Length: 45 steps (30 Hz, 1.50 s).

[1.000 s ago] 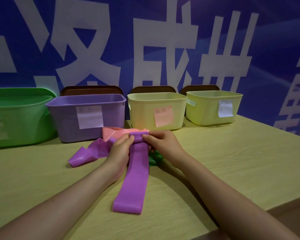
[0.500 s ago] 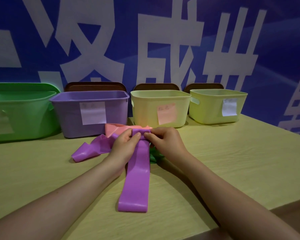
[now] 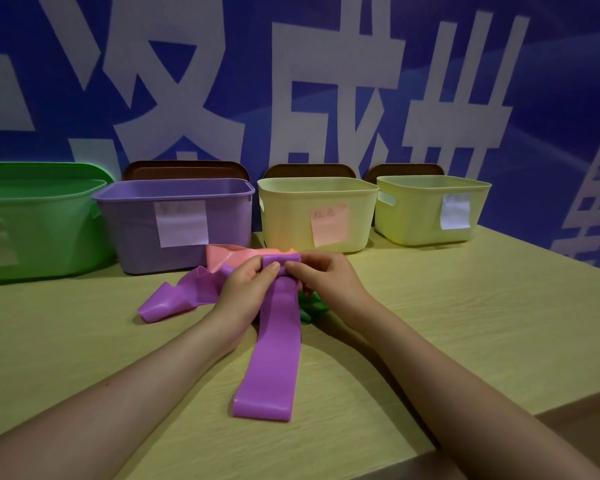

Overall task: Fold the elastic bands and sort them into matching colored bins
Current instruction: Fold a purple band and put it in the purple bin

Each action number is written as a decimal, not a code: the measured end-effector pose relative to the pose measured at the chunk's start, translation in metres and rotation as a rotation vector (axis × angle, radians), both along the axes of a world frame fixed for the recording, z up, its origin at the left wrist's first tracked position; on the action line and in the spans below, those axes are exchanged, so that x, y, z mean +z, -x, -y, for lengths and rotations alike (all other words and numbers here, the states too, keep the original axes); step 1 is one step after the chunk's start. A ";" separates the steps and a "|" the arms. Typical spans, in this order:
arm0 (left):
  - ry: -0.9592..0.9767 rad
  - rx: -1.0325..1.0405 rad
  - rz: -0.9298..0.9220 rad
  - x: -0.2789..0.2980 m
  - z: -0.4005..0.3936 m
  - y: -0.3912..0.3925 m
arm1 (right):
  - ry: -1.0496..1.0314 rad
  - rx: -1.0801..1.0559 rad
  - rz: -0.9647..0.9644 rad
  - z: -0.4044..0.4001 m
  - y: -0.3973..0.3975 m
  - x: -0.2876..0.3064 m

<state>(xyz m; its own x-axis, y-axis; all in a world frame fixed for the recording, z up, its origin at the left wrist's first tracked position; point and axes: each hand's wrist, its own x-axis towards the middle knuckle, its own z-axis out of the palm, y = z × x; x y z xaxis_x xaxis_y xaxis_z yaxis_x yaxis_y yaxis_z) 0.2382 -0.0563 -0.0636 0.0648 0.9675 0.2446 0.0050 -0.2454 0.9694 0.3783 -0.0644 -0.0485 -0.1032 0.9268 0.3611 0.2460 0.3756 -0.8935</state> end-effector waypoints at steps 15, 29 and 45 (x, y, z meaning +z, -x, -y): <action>0.156 0.023 0.149 0.007 0.003 0.000 | -0.520 -0.248 0.402 -0.004 0.001 -0.001; 0.226 -0.026 0.310 0.009 0.005 0.003 | -0.299 -0.034 0.514 0.006 -0.007 0.006; 0.087 -0.111 0.231 0.003 0.004 -0.009 | 0.022 0.088 -0.102 0.005 0.000 0.003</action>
<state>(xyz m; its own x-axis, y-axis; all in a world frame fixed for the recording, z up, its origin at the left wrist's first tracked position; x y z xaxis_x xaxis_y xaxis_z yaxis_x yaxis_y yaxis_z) 0.2468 -0.0602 -0.0608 0.1243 0.9754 0.1818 -0.2409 -0.1481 0.9592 0.3782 -0.0691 -0.0458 -0.1481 0.9236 0.3537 0.1206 0.3718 -0.9204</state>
